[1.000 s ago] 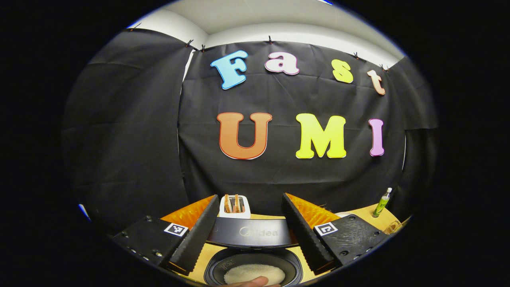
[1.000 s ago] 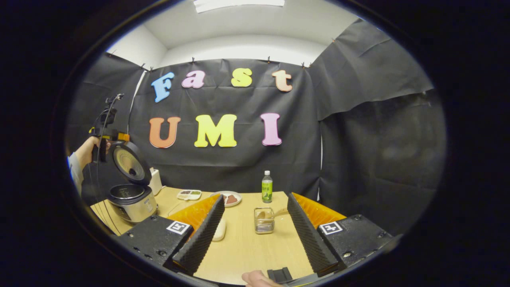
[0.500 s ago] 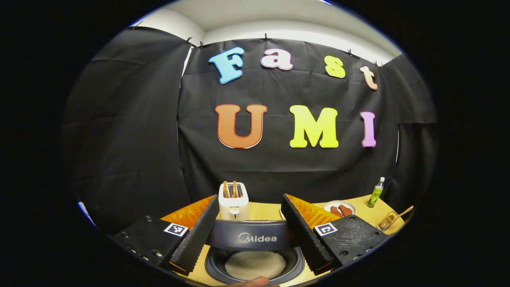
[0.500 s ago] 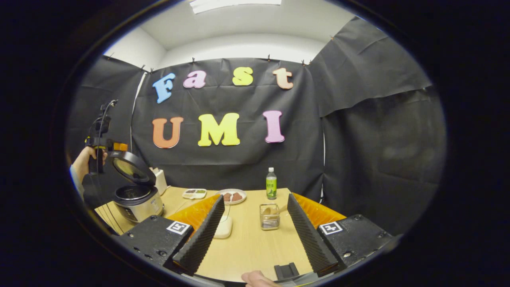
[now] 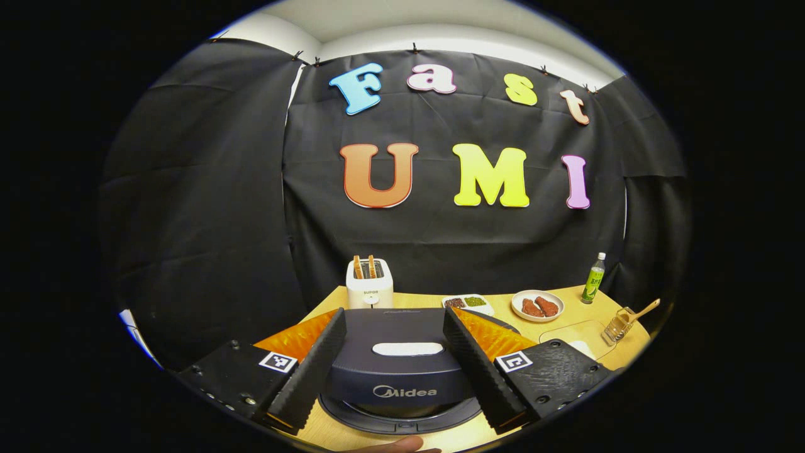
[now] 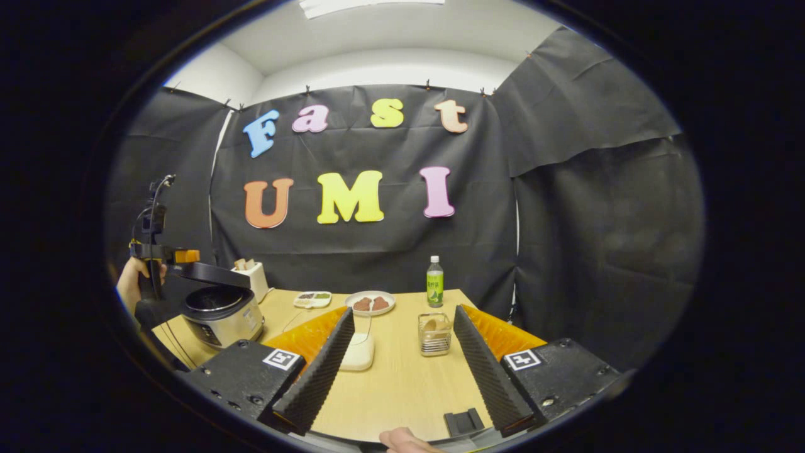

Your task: Close the left gripper, press the button to open the rice cooker; take a wooden spoon from the chopstick holder with the right hand, scoop a spoonful of rice and pour it into the rice cooker, then put the wooden spoon back into the chopstick holder.

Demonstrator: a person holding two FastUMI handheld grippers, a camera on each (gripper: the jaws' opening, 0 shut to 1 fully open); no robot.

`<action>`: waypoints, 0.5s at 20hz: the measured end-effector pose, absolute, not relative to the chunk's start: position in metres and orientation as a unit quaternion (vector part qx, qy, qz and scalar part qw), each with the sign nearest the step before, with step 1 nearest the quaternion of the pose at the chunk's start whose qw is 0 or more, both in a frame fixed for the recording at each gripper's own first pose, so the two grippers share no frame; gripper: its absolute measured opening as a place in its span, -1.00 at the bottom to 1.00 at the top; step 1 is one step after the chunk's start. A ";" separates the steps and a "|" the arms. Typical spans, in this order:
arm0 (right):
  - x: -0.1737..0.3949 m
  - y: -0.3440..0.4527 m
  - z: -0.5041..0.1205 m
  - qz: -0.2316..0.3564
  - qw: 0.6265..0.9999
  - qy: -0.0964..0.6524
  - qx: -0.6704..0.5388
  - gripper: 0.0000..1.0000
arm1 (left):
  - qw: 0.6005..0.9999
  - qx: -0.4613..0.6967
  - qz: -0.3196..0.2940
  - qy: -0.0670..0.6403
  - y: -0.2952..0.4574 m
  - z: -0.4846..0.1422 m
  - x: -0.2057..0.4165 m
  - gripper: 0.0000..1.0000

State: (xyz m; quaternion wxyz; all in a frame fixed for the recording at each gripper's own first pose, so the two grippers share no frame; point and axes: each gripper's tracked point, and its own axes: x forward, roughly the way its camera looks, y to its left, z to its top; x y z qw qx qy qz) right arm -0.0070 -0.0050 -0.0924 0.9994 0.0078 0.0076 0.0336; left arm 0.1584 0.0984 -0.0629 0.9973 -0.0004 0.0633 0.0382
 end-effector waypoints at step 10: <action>-0.007 0.006 -0.105 0.043 0.999 0.021 0.004 1.00 | 0.998 0.005 0.039 0.057 0.093 -0.119 0.141 1.00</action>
